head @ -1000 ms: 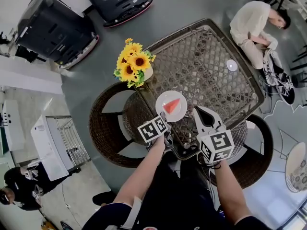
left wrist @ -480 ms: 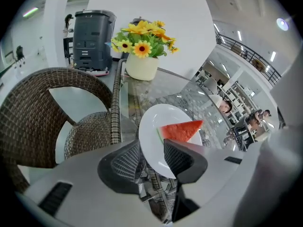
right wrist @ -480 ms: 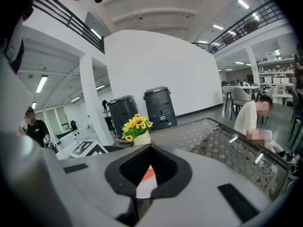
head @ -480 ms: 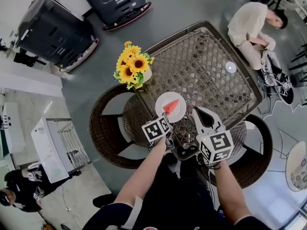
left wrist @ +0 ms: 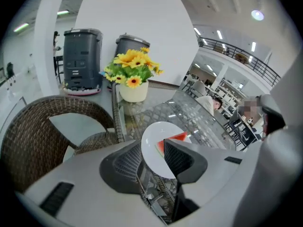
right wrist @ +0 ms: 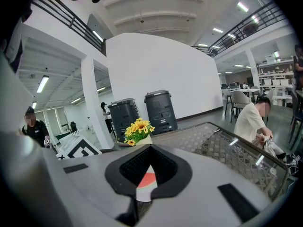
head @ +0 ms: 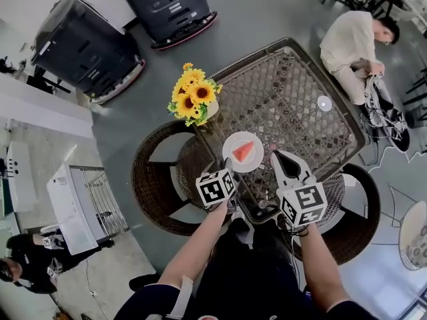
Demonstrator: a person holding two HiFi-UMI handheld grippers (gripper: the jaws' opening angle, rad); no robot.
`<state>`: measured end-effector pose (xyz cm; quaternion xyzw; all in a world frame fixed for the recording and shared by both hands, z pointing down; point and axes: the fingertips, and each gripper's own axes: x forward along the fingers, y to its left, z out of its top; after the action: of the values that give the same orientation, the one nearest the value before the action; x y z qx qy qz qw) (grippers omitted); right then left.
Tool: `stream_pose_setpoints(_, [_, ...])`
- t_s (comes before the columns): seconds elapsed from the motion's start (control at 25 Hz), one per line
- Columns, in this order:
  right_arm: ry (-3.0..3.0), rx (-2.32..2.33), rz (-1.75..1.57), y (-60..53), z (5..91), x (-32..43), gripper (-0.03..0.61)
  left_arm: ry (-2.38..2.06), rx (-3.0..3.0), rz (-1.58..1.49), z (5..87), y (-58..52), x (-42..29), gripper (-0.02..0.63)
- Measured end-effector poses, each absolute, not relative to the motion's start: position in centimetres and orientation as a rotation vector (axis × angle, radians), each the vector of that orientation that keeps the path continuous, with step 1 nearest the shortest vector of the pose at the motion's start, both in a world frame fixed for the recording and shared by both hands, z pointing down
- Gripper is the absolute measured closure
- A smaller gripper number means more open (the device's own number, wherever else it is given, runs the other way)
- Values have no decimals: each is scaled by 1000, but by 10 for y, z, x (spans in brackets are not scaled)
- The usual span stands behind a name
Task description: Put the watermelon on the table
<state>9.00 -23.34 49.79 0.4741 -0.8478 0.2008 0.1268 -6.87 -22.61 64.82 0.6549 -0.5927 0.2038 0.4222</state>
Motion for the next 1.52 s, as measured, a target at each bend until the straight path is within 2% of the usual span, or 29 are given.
stream_pose_setpoints(0.56, [-2509, 1418, 515, -224, 464, 83, 575, -1367, 2358, 369, 490, -216, -23, 469])
stream_pose_setpoints(0.68, [-2523, 1420, 497, -222, 456, 79, 575, -1345, 2451, 350, 468, -208, -14, 517])
stream_pose_setpoints(0.92, [-2550, 1418, 481, -215, 443, 69, 575, -1327, 2527, 329, 442, -197, -7, 607])
stream_pose_setpoints(1.52, [-2623, 1392, 419, -207, 415, 48, 575, -1319, 2566, 272, 419, -190, -9, 607])
